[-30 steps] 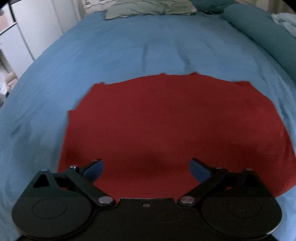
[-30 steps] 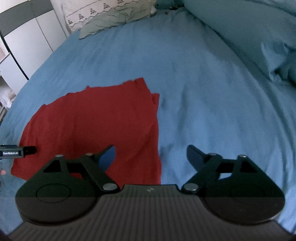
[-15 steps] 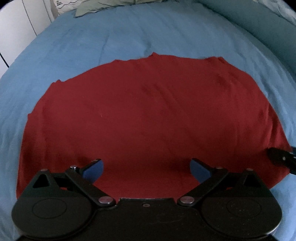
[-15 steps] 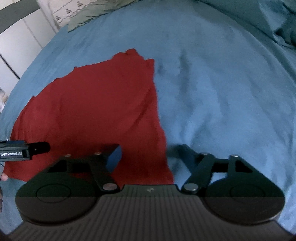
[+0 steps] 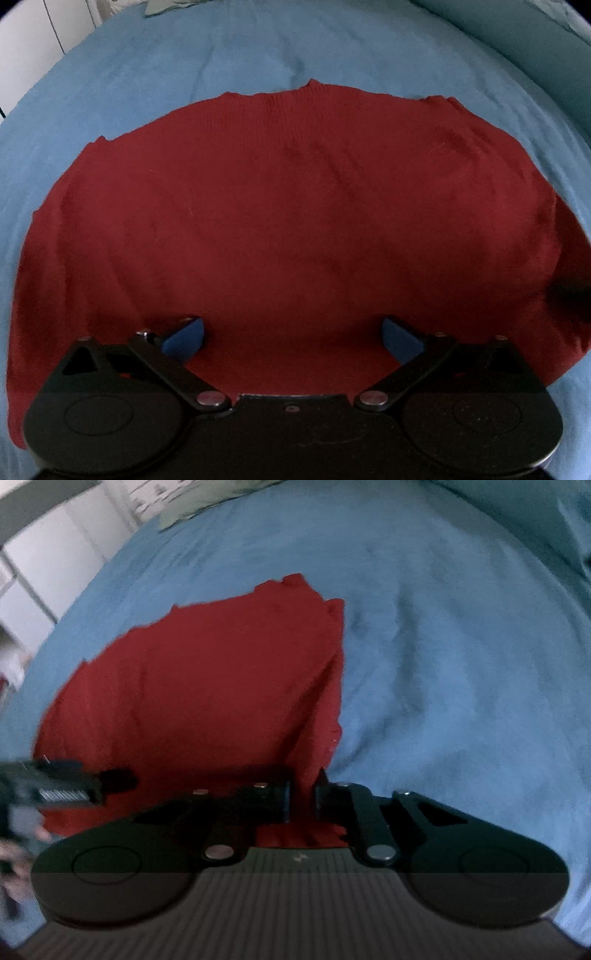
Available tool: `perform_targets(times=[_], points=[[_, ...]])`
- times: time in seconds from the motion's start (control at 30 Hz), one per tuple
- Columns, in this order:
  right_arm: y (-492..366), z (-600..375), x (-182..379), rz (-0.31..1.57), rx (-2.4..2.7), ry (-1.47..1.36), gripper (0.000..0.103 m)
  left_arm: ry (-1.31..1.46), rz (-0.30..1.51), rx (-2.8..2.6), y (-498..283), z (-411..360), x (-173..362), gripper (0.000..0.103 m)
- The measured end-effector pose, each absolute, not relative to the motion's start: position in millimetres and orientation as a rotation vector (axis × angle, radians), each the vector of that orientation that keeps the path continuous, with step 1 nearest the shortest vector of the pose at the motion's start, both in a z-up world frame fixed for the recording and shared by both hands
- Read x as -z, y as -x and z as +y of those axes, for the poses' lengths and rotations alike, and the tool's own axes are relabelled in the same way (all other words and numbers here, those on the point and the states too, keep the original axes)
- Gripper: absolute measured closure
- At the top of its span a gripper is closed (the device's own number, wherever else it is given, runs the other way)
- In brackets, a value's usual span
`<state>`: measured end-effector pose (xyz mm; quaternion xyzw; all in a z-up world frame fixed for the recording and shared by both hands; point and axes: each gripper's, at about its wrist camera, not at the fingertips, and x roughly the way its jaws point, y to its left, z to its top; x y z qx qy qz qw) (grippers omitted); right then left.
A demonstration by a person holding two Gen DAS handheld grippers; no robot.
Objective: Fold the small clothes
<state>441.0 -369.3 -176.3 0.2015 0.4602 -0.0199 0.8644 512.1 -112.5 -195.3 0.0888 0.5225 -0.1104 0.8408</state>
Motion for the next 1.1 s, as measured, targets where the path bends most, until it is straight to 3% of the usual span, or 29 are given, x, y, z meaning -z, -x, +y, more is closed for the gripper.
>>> perform_targets(times=[0.17, 0.3, 0.53, 0.67, 0.87, 0.9, 0.97, 1.03, 1.1], points=[[-446.5, -373.4, 146.4, 0.923, 0.025, -0.613, 0.080, -0.149, 1.134, 0.254, -517.0, -103.7, 185.8, 0.000], [-468.1, -345.8, 101.9, 0.867, -0.050, -0.609, 0.081, -0.136, 1.082, 0.237, -509.9, -74.6, 162.7, 0.001], [-528.3, -200.5, 45.5, 0.815, -0.364, -0.449, 0.080, -0.179, 1.041, 0.196, -491.8, 22.0, 133.6, 0.001], [-546.1, -88.8, 66.9, 0.895, -0.570, -0.285, 0.081, -0.197, 1.059, 0.159, -472.1, 76.8, 143.2, 0.001], [-552.1, 12.2, 156.0, 1.141, -0.597, -0.034, 0.080, -0.148, 1.127, 0.122, -437.0, 123.0, 175.9, 0.002], [-550.1, 14.2, 158.1, 1.131, -0.600, -0.034, 0.076, -0.135, 1.127, 0.122, -432.9, 125.9, 177.6, 0.002], [-549.1, 14.4, 154.0, 1.116, -0.618, -0.048, 0.059, -0.108, 1.123, 0.130, -427.3, 127.3, 178.3, 0.002], [-546.1, 10.1, 144.6, 1.091, -0.631, -0.064, 0.021, -0.093, 1.115, 0.140, -427.8, 127.0, 175.6, 0.002], [-542.4, -1.4, 131.0, 1.033, -0.630, -0.069, 0.016, -0.080, 1.101, 0.152, -428.5, 127.4, 169.9, 0.002]])
